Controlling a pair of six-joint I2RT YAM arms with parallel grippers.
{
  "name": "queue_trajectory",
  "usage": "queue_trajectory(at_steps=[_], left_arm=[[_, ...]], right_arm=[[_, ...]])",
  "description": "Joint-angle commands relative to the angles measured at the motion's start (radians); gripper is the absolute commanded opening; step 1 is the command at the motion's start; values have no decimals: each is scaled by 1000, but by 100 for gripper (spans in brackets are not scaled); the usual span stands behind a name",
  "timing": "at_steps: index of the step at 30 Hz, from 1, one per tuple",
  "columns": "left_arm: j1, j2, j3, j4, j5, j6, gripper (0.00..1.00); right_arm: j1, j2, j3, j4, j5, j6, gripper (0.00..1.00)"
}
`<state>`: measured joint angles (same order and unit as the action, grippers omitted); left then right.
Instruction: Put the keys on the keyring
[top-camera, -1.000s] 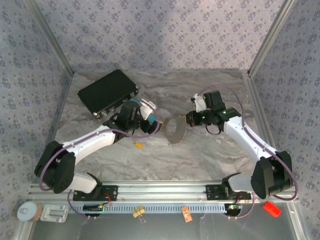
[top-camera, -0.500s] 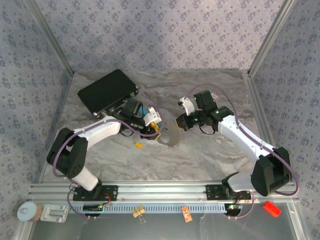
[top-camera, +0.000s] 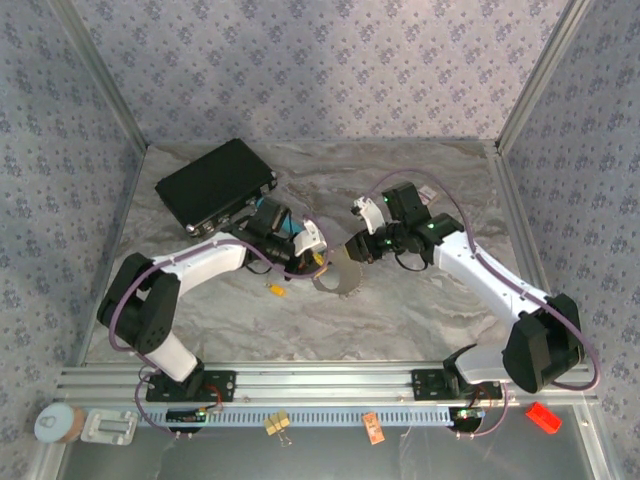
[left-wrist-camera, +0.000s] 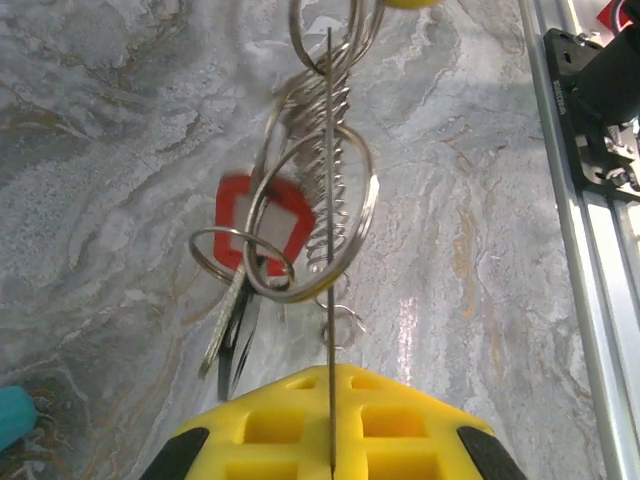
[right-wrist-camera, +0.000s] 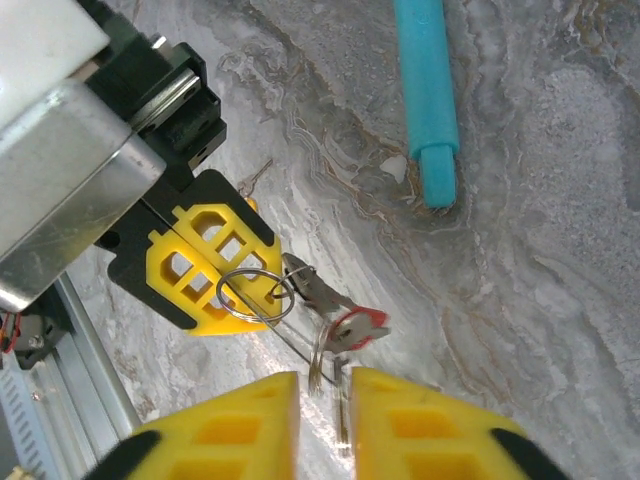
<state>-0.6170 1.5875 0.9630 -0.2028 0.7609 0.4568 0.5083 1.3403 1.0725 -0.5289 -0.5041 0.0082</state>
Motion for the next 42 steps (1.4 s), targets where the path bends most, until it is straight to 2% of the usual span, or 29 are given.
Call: queue_trajectory(at_steps=[1, 3, 8, 13, 17, 19, 21, 23, 26, 28, 32, 35, 38, 42], left_arm=[[-37, -99, -84, 162, -62, 39, 0], [-69, -144, -150, 260, -139, 72, 0], [-117, -211, -272, 468, -250, 141, 0], [-146, -235, -344, 633, -315, 212, 0], [-163, -252, -376, 730, -406, 240, 0], [-184, -256, -403, 812, -482, 267, 0], [-205, -256, -417, 862, -542, 289, 0], [-239, -249, -430, 910, -616, 331, 0], [-294, -224, -446, 1008, -753, 443, 0], [-327, -198, -455, 1108, -852, 533, 0], [-360, -138, -449, 1285, -962, 699, 0], [-376, -90, -437, 1386, -1009, 827, 0], [-377, -93, -422, 1397, -1016, 854, 0], [-378, -102, -412, 1386, -1002, 868, 0]], right_arm=[[-7, -86, 18, -31, -23, 6, 49], [-11, -153, -7, -17, -6, 20, 54], [-16, -367, -138, 84, 134, 18, 56], [2, -551, -350, 251, 141, -79, 55], [48, -648, -442, 285, 164, -162, 53], [57, -663, -445, 296, 240, -79, 50], [53, -653, -423, 302, 360, 101, 47], [39, -619, -377, 242, 432, 387, 38], [-18, -544, -269, 106, 308, 576, 34], [-45, -492, -197, 18, 224, 588, 31], [-72, -449, -101, -119, 168, 543, 28], [-100, -442, -71, -156, 94, 519, 28], [-113, -432, -51, -185, 40, 491, 26], [-119, -414, -47, -215, 30, 458, 27]])
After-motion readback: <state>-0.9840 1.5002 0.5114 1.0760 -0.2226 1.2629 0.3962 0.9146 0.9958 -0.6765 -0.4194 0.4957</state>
